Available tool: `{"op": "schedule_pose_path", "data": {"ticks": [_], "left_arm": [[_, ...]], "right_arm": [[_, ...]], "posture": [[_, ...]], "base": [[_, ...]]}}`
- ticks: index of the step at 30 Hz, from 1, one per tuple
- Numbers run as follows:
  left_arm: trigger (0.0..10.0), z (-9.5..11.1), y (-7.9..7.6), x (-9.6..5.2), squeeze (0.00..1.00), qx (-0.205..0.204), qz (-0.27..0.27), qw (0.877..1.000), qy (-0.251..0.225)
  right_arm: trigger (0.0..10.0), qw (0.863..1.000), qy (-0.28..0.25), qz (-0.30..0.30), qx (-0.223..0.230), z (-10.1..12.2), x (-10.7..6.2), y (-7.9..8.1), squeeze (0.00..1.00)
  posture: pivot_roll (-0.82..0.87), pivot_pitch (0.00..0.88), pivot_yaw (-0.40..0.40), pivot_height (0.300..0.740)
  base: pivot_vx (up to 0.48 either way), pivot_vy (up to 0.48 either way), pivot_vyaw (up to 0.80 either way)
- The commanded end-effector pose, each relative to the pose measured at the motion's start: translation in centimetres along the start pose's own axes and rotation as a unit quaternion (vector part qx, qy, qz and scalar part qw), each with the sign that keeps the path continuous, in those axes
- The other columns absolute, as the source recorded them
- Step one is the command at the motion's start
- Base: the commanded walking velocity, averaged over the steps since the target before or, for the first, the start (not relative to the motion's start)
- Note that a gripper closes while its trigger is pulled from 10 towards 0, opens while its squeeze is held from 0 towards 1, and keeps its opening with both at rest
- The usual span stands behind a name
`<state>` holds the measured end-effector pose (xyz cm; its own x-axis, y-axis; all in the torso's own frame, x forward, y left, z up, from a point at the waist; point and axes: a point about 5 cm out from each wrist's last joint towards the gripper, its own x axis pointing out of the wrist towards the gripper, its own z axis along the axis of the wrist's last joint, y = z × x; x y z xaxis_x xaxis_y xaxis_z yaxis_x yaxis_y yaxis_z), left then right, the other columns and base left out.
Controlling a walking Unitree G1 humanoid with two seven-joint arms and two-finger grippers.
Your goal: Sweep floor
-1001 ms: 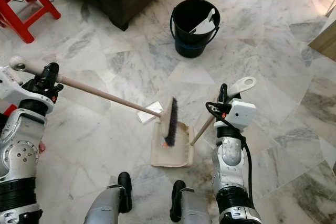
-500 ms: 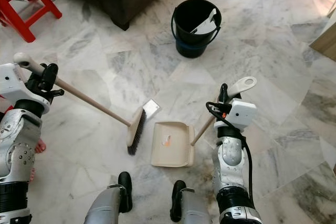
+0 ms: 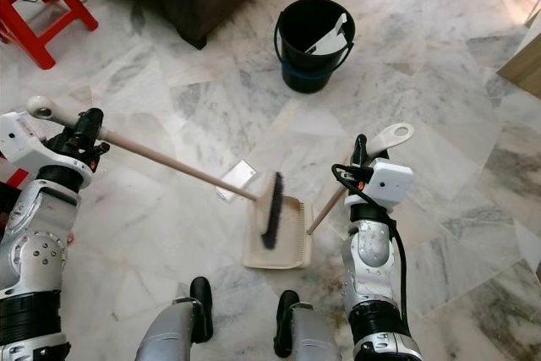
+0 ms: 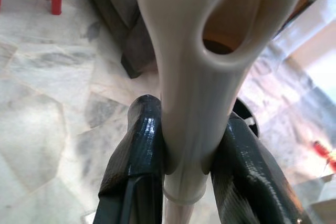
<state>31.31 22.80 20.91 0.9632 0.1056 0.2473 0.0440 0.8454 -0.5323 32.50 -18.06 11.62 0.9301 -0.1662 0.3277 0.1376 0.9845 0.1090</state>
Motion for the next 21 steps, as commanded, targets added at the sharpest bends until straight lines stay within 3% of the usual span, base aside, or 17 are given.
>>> {"op": "schedule_pose_path", "data": {"ticks": [1,4,5,9,11,12,21], "left_arm": [[10.0,0.7,0.5,-0.2,0.0,-0.002,0.008,1.0,-0.012],[10.0,1.1,0.6,-0.2,0.0,0.017,0.005,1.0,-0.015],[10.0,1.5,0.6,-0.2,0.0,0.059,-0.002,0.998,-0.016],[10.0,2.0,0.7,-0.2,0.0,0.114,-0.002,0.993,-0.019],[10.0,2.1,0.2,-0.3,0.0,0.187,-0.022,0.982,-0.02],[10.0,2.1,0.1,-0.3,0.0,0.201,-0.026,0.979,-0.02],[10.0,1.9,0.1,-0.3,0.0,0.2,-0.022,0.979,-0.023]], "right_arm": [[10.0,0.998,0.063,-0.006,0.009,-2.2,-1.7,-0.2,0.0],[10.0,0.998,0.063,-0.006,0.008,-2.2,-1.6,-0.2,0.0],[10.0,0.998,0.063,-0.006,0.008,-2.2,-1.6,-0.2,0.0],[10.0,0.998,0.064,-0.005,0.009,-2.2,-1.6,-0.2,0.0],[10.0,0.998,0.064,-0.004,0.009,-2.2,-1.6,-0.1,0.0],[10.0,0.998,0.064,-0.004,0.01,-2.2,-1.6,0.0,0.0],[10.0,0.998,0.063,-0.004,0.01,-2.2,-1.5,-0.1,0.0]], "posture": [[0.15,0.404,-0.011,0.74],[0.15,0.402,-0.012,0.74],[0.15,0.402,-0.012,0.74],[0.15,0.4,-0.012,0.74],[0.15,0.4,-0.013,0.74],[0.15,0.4,-0.013,0.74],[0.15,0.396,-0.015,0.74]], "base": [[0.0,0.0,0.0],[0.0,0.0,0.0],[0.0,0.0,0.0],[0.0,0.0,0.0],[0.0,0.0,0.0],[0.0,0.0,0.0],[0.0,0.0,0.0]]}}
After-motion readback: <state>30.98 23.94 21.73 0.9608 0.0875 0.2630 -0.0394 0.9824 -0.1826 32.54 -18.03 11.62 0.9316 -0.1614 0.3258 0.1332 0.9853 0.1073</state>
